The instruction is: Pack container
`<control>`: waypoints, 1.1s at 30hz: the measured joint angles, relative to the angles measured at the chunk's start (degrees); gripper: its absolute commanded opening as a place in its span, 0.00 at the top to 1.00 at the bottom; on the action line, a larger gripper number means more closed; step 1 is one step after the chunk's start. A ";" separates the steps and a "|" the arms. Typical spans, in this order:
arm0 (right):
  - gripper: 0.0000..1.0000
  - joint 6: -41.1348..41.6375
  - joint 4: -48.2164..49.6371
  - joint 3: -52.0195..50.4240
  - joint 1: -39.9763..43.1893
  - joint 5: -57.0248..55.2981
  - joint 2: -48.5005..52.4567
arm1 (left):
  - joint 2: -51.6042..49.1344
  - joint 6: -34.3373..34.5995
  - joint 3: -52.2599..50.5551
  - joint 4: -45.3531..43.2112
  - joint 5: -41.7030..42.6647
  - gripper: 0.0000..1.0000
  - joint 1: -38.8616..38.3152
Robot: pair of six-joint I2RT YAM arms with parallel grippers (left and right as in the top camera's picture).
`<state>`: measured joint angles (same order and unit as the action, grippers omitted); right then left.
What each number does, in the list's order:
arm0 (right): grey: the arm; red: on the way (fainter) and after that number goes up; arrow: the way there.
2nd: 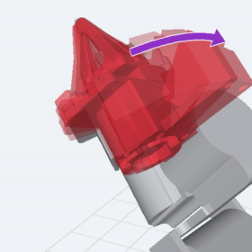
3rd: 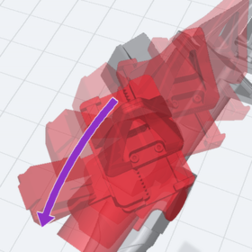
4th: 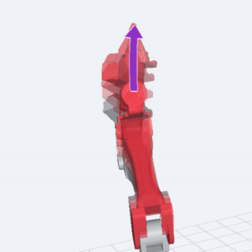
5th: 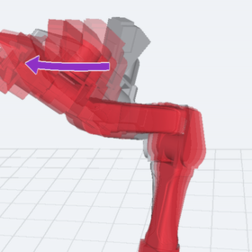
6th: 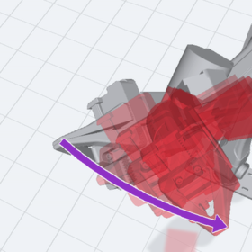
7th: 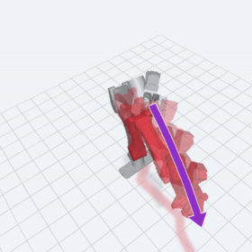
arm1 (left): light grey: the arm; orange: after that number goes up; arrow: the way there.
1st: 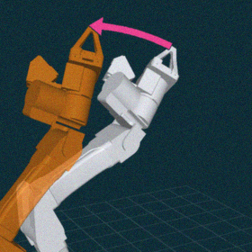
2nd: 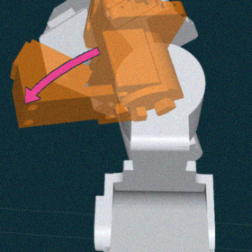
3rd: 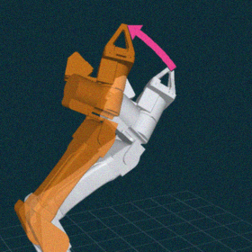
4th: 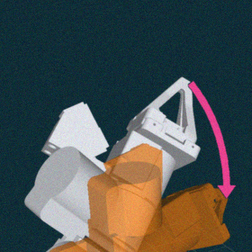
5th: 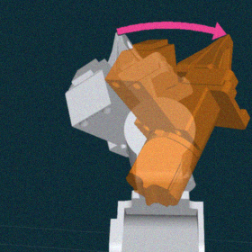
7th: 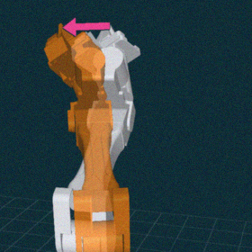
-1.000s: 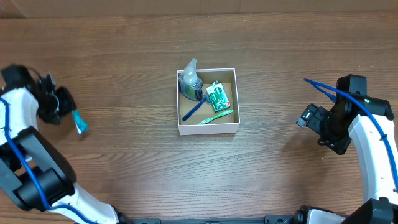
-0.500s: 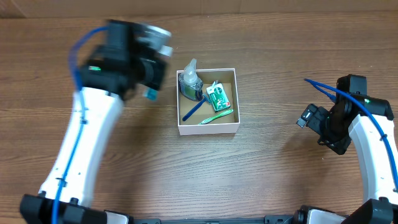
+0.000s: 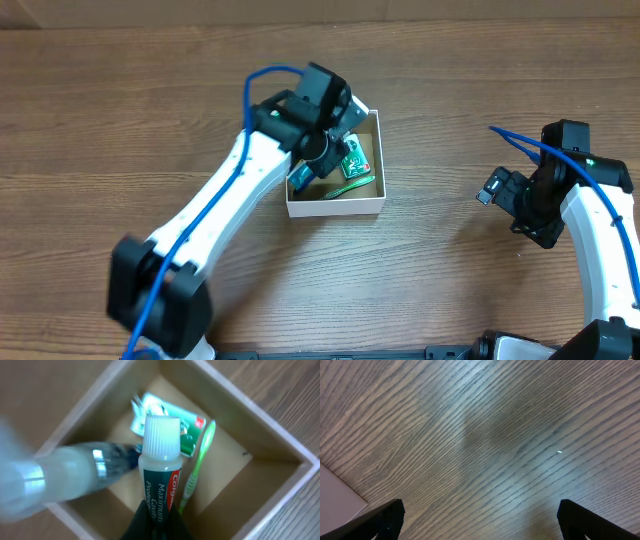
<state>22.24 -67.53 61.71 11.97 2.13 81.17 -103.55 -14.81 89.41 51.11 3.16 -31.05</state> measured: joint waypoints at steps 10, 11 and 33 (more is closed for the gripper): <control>0.00 0.00 -0.02 0.00 0.00 0.42 0.00 | -5.20 -0.17 0.00 0.04 1.29 0.20 -0.42; 0.00 -0.13 -0.11 0.00 0.00 0.42 0.00 | -5.20 -0.13 0.00 0.17 1.22 0.17 -0.76; 0.00 -9.79 14.86 21.66 -13.55 1.53 0.00 | 20.70 19.63 6.56 4.70 -9.09 0.00 19.74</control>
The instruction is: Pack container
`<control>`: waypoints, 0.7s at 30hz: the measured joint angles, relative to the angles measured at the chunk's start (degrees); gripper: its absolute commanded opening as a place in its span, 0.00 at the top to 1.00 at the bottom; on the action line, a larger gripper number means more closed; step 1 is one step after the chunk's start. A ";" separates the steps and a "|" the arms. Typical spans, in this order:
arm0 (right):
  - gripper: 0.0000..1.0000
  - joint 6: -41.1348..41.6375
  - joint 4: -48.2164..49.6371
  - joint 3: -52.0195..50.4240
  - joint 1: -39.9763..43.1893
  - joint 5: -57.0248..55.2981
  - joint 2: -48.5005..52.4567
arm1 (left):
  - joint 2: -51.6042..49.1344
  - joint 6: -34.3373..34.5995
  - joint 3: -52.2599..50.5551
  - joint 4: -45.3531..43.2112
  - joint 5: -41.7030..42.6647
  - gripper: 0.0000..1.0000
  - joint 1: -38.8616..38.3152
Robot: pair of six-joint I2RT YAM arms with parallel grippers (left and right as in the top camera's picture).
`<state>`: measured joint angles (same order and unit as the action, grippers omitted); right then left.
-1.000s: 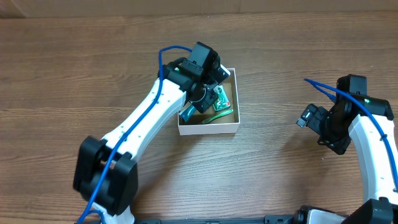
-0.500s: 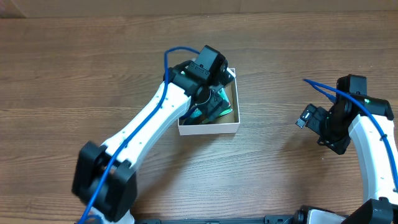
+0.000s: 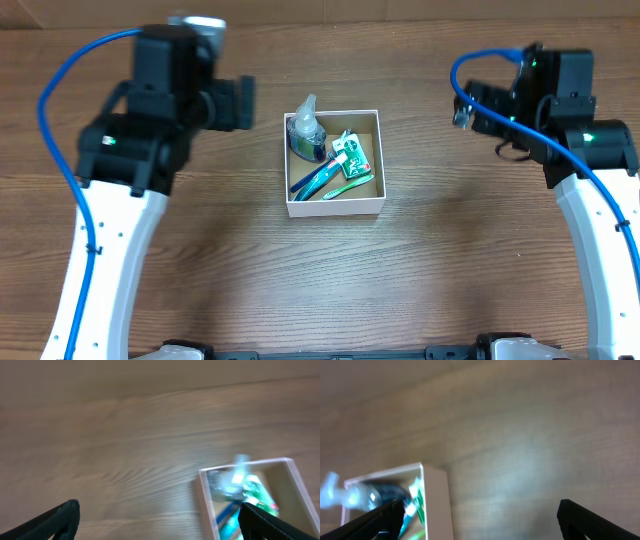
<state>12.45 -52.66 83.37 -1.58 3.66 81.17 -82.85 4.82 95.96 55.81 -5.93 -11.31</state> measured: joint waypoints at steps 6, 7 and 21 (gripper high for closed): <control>0.00 -2.51 0.79 0.11 0.07 -0.04 0.00 | -0.94 1.03 -0.02 2.93 -0.22 0.00 6.01; 0.00 -2.67 -0.04 0.09 0.11 -0.02 0.00 | -0.92 1.05 -0.02 3.06 -0.07 0.00 6.69; 0.00 -2.84 -4.31 -3.48 3.78 -0.94 -23.65 | 22.36 0.00 -7.34 6.73 3.13 0.00 10.71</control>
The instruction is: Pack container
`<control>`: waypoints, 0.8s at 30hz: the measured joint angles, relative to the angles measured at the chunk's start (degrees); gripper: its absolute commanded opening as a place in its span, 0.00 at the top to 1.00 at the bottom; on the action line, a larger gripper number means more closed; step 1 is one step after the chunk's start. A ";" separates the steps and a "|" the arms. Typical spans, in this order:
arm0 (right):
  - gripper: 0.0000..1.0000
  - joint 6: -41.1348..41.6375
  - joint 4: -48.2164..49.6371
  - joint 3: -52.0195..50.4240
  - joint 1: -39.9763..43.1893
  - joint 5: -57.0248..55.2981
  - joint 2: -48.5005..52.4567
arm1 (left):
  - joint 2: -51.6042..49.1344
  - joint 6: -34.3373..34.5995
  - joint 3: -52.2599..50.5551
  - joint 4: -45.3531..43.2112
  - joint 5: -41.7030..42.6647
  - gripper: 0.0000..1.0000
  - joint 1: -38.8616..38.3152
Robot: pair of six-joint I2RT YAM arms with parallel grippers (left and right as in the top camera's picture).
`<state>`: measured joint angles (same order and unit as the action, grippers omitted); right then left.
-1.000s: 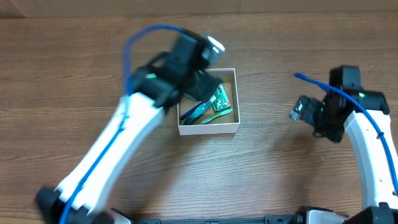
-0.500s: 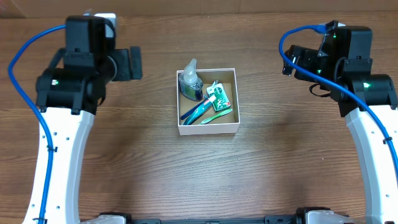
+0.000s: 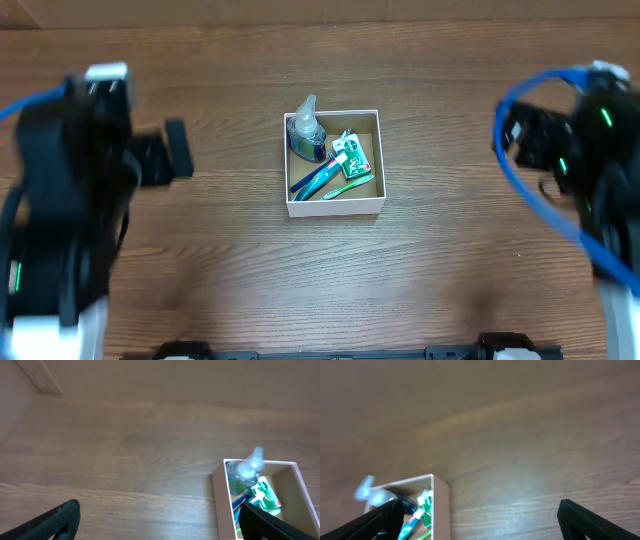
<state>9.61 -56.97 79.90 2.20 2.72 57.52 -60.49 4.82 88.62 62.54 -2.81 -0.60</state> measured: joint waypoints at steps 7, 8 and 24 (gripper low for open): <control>0.00 0.17 1.53 -13.38 0.02 -2.14 -21.86 | 25.44 0.28 -19.63 -5.57 -0.66 0.00 0.00; 0.00 0.17 1.29 -15.32 0.02 -2.47 -23.96 | 28.55 1.22 -22.45 -5.75 -1.36 0.00 0.00; 0.00 0.24 -7.63 -20.68 0.02 -4.46 -25.11 | 38.40 5.79 -34.73 2.91 -4.42 0.00 0.00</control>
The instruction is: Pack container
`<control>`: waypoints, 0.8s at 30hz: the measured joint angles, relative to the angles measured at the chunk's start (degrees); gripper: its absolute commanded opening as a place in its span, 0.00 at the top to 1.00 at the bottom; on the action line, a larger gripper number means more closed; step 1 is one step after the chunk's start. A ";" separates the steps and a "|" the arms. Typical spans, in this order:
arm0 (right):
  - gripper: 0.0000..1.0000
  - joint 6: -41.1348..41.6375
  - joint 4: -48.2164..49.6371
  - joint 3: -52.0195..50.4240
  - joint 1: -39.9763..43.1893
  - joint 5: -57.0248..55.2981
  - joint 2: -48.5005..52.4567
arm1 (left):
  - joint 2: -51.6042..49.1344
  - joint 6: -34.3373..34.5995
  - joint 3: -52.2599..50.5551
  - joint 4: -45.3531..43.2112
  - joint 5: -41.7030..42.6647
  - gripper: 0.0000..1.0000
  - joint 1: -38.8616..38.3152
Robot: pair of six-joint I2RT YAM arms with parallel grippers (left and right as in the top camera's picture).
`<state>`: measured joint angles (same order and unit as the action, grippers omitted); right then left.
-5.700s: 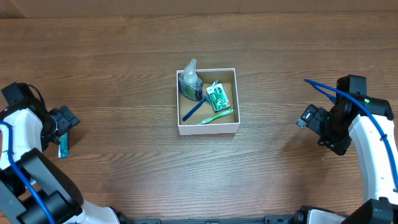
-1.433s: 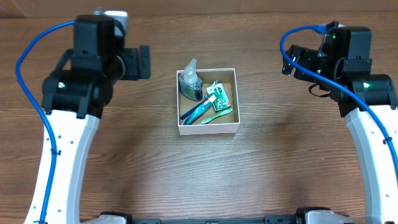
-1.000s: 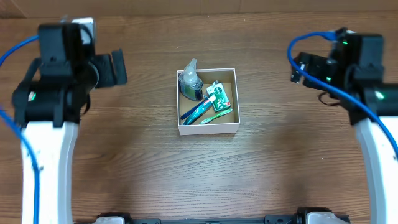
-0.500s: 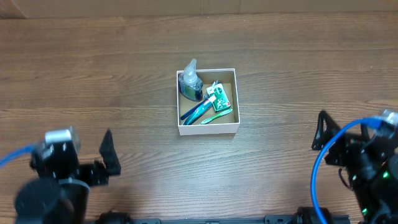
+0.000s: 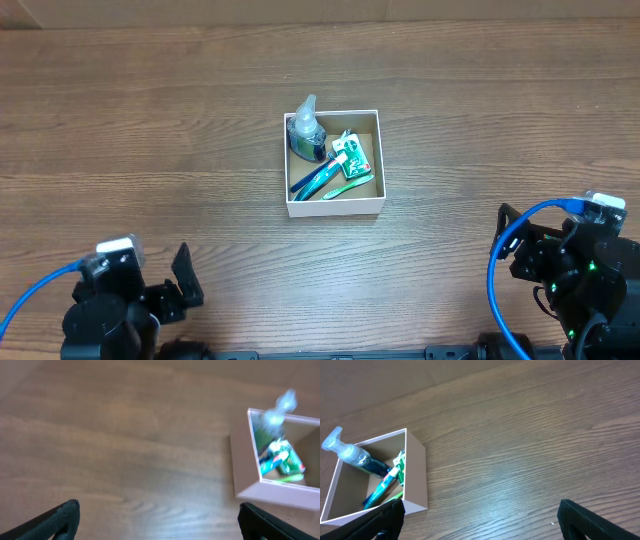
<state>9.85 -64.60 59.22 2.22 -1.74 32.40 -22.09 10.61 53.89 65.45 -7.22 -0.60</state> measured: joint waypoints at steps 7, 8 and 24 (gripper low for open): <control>0.00 -0.02 -0.09 0.00 0.00 -0.02 0.00 | 0.02 0.00 -0.09 4.79 -0.15 0.00 0.00; 0.00 -0.04 -0.07 0.00 0.00 -0.02 0.00 | 0.02 0.00 -0.09 4.83 -0.15 0.00 0.00; 0.00 -2.45 0.50 -1.14 -3.15 -0.55 -2.19 | 0.02 0.00 -0.09 4.85 -0.15 0.00 0.00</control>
<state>7.40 -64.10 58.08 -0.93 -2.28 30.22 -22.06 10.61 53.80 70.30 -7.38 -0.60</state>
